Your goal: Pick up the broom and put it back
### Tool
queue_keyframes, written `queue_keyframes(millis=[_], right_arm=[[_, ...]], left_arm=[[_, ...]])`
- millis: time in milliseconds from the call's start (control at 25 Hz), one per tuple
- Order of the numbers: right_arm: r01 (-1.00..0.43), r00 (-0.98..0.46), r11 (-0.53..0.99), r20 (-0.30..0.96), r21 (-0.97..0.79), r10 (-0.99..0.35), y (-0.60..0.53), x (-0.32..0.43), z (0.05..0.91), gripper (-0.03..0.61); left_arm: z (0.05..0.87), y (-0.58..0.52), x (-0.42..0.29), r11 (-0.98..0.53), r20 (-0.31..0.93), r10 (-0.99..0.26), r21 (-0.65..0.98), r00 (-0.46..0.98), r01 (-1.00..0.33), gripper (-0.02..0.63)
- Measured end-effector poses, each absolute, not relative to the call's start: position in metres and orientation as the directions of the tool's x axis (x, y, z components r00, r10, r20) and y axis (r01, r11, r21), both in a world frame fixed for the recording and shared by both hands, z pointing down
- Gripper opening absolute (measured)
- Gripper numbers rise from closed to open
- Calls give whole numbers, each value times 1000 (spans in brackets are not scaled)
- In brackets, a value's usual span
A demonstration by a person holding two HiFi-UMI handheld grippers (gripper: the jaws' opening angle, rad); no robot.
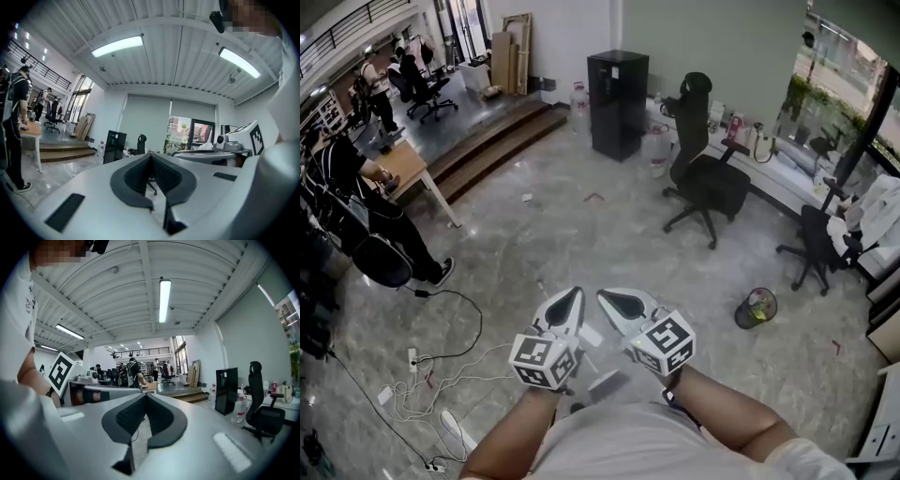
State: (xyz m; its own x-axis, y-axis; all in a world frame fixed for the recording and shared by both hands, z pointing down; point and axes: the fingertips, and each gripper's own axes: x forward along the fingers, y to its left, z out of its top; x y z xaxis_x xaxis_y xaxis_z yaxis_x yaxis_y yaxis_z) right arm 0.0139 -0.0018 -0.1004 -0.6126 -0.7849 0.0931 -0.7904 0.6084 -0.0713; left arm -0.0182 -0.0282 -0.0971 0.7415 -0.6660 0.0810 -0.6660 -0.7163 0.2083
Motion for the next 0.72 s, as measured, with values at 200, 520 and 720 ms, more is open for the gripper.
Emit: queue_keyframes(millis=[200, 520, 720], right_arm=[[-794, -608, 604, 87, -71, -789, -2, 18, -107, 2], [-797, -604, 600, 80, -70, -793, 3, 16, -112, 2], [-795, -607, 602, 81, -77, -791, 7, 16, -113, 2]], left_arm=[[-100, -28, -17, -716, 80, -666, 207, 741, -666, 5], [-102, -25, -22, -713, 80, -668, 216, 740, -667, 5], [-102, -22, -22, -711, 81, -669, 219, 739, -668, 5]])
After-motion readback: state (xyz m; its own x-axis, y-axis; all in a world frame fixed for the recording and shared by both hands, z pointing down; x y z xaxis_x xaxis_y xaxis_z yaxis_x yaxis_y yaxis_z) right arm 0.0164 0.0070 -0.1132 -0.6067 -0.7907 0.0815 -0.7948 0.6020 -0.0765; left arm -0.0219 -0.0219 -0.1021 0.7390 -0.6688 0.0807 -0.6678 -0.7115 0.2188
